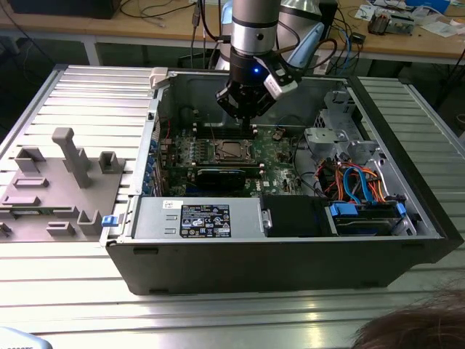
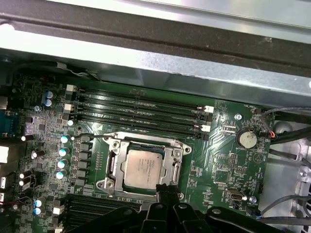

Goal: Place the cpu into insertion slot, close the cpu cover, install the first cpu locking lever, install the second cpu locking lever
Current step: 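Install the first cpu locking lever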

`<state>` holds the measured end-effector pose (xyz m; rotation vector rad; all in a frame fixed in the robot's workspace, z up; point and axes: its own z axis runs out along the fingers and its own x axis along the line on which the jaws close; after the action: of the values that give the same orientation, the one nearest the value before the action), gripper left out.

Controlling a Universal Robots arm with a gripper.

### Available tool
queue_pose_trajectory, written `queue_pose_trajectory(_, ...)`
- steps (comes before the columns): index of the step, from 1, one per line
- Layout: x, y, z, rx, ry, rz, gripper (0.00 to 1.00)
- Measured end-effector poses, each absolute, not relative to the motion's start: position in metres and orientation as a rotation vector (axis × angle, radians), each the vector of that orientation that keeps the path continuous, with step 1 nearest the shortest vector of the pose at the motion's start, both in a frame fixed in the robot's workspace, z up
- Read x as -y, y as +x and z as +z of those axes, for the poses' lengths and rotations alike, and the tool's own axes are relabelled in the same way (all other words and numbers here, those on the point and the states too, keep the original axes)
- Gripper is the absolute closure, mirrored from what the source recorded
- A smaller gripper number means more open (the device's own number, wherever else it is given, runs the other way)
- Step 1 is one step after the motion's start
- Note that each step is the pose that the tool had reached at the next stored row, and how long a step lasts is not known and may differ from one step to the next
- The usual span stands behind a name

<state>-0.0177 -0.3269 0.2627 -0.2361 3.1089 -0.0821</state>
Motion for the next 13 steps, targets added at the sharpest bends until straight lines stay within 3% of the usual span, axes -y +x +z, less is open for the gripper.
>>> queue_pose_trajectory(13,0.3269,-0.0178,0.2627,-3.101,-0.309,-0.080,0.89)
